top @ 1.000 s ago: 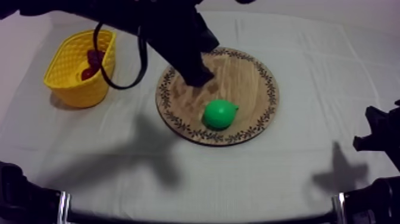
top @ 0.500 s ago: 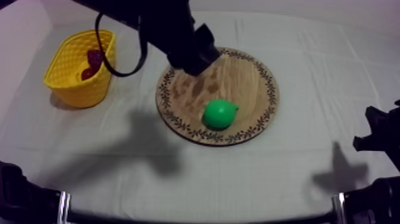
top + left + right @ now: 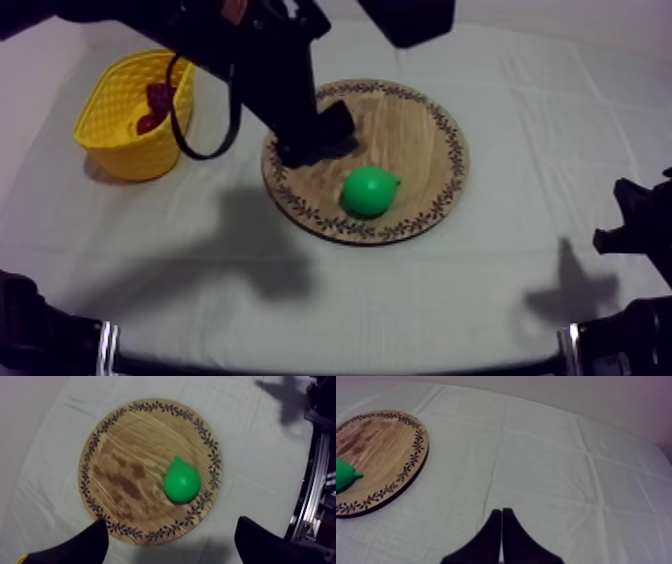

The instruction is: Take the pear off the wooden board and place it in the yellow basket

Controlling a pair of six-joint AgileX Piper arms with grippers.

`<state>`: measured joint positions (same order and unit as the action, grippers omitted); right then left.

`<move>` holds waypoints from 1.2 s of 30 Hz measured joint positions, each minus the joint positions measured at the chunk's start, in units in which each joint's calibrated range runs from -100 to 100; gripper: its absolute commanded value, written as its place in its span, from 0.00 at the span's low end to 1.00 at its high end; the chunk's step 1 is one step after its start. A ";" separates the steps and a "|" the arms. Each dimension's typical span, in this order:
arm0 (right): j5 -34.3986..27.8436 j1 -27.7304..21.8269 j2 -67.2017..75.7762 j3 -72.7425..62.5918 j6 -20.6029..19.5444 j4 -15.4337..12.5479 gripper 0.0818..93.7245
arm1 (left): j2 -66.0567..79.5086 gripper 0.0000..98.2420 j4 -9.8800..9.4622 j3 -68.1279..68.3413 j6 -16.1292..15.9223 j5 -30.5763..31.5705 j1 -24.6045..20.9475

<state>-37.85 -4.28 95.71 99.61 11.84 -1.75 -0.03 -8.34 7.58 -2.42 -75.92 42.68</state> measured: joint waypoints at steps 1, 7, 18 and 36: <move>0.00 0.00 0.00 0.00 0.00 0.00 0.00 | -0.42 0.98 0.00 0.52 -0.14 0.56 -0.04; 0.08 0.00 0.00 0.00 0.00 0.00 0.00 | -3.84 0.98 0.39 1.50 -0.29 2.64 -0.43; 0.08 0.00 0.00 0.00 -0.03 0.00 0.00 | -13.52 0.98 3.19 0.98 -3.12 5.82 -1.80; 0.08 0.00 0.00 0.00 -0.03 0.00 0.00 | -28.60 0.95 4.71 -6.17 -3.97 6.53 -1.88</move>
<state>-37.77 -4.28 95.71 99.61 11.81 -1.75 -28.63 -3.63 1.41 -6.39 -69.39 40.80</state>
